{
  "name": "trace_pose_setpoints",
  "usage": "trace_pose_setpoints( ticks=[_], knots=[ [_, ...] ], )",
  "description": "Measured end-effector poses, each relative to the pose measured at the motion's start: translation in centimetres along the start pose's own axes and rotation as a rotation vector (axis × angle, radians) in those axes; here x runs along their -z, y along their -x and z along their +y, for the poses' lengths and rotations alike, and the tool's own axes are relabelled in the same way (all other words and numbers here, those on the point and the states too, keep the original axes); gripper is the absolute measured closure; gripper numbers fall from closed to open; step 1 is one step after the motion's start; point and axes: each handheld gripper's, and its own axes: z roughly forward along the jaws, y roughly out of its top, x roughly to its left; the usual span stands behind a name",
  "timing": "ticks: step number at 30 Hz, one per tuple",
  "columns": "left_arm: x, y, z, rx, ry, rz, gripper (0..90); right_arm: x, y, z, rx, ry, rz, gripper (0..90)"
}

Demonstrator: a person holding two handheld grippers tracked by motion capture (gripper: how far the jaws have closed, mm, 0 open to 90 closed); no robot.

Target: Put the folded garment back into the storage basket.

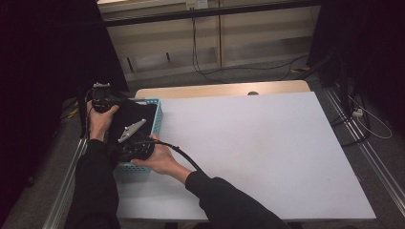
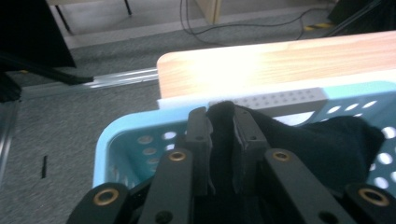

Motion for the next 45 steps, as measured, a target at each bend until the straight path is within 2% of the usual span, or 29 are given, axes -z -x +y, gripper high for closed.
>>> trace_pose_setpoints(
  ticks=[4,7,9,12,15,17,19,23,32,34,38,40,43,45],
  knots=[
    [0.0,-0.2,0.0,0.019,-0.02,0.007,69.0,-0.1,0.1,0.0,-0.001,-0.001,0.0,81.1],
    [0.1,-0.4,-0.1,0.031,-0.045,0.028,53.8,-0.2,0.1,0.1,-0.007,-0.003,-0.005,80.7],
    [0.2,-0.4,-0.2,0.047,-0.045,0.038,50.3,-0.3,0.1,0.1,-0.005,-0.004,-0.004,80.4],
    [0.6,-0.4,-0.1,0.041,-0.025,0.047,41.6,-0.3,0.2,0.1,-0.01,-0.004,0.0,79.7],
    [1.2,-0.3,0.1,0.052,-0.012,0.028,33.8,-0.4,0.2,0.1,-0.009,-0.006,-0.001,77.1],
    [1.6,-0.1,0.3,0.036,-0.017,0.025,29.1,-0.4,0.3,0.2,-0.013,-0.006,-0.005,72.5],
    [2.0,0.0,0.4,0.02,-0.025,0.028,27.3,-0.4,0.3,0.2,-0.016,-0.006,-0.011,67.5],
    [3.2,0.3,0.7,0.007,-0.012,0.026,25.0,0.0,0.7,0.1,-0.028,-0.007,-0.031,55.2],
    [5.6,0.9,0.4,-0.031,0.014,0.027,23.2,2.0,0.8,0.2,-0.023,0.027,-0.029,40.8],
    [6.0,1.1,0.2,-0.045,0.009,0.036,22.8,2.8,0.8,0.0,-0.028,0.041,-0.022,38.6],
    [7.2,1.3,-0.5,-0.048,0.037,0.031,22.1,4.2,0.8,-0.4,-0.032,0.069,-0.035,34.6],
    [7.8,1.4,-0.8,-0.069,0.037,0.038,21.5,4.9,0.8,-0.7,-0.038,0.084,-0.038,34.1],
    [9.0,1.6,-1.4,-0.052,0.07,0.025,21.4,6.0,0.8,-1.2,-0.042,0.091,-0.052,33.5],
    [9.5,1.9,-1.9,-0.072,0.063,0.03,21.8,6.6,0.5,-1.6,-0.042,0.092,-0.056,33.1]
  ],
)
